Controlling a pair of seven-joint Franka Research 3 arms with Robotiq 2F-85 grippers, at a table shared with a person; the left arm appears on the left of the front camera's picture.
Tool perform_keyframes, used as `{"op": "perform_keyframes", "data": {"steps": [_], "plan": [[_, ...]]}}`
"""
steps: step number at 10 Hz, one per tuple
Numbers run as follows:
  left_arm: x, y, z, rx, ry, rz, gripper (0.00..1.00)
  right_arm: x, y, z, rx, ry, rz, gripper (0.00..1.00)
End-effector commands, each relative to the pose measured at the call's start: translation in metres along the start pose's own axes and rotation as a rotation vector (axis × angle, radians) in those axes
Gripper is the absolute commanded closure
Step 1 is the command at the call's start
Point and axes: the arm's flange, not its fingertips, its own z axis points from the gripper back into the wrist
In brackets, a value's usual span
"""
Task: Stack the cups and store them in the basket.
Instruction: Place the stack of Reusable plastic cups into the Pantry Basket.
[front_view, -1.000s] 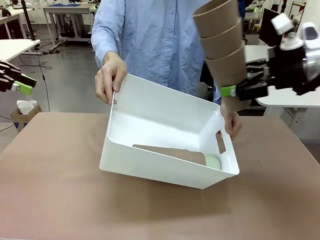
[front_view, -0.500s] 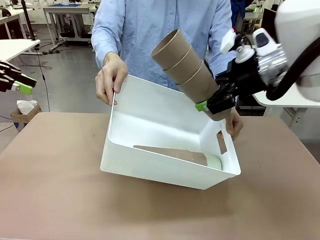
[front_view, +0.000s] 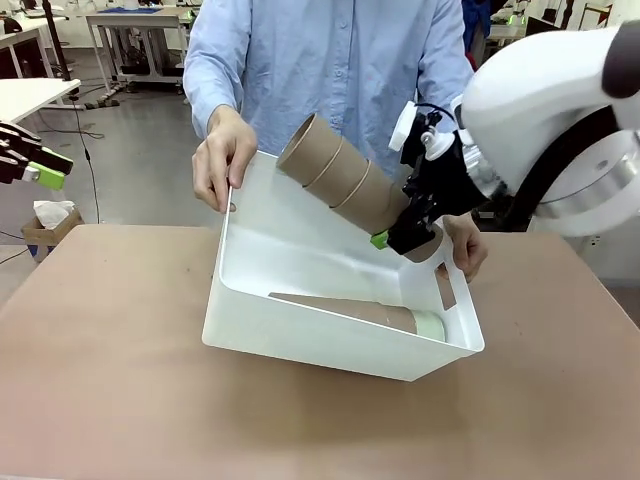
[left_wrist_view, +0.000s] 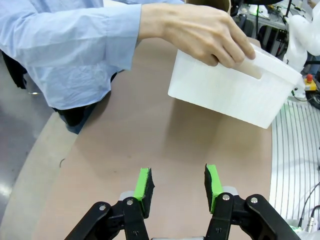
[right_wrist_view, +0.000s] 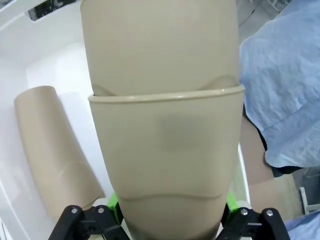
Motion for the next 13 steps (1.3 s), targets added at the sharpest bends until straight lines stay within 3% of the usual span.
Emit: {"op": "perform_keyframes", "data": {"steps": [1, 7, 13], "plan": [[0.003, -0.001, 0.001, 0.0, -0.015, 0.001, 0.44, 0.006, 0.004, -0.007, -0.011, 0.035, -0.01, 0.16], [0.003, -0.001, 0.001, 0.0, -0.015, 0.001, 0.44, -0.014, 0.021, -0.022, 0.031, 0.134, 0.034, 0.16], [0.003, -0.001, 0.001, 0.0, -0.015, 0.001, 0.44, -0.029, 0.005, -0.048, 0.095, 0.157, 0.087, 0.16]]}}
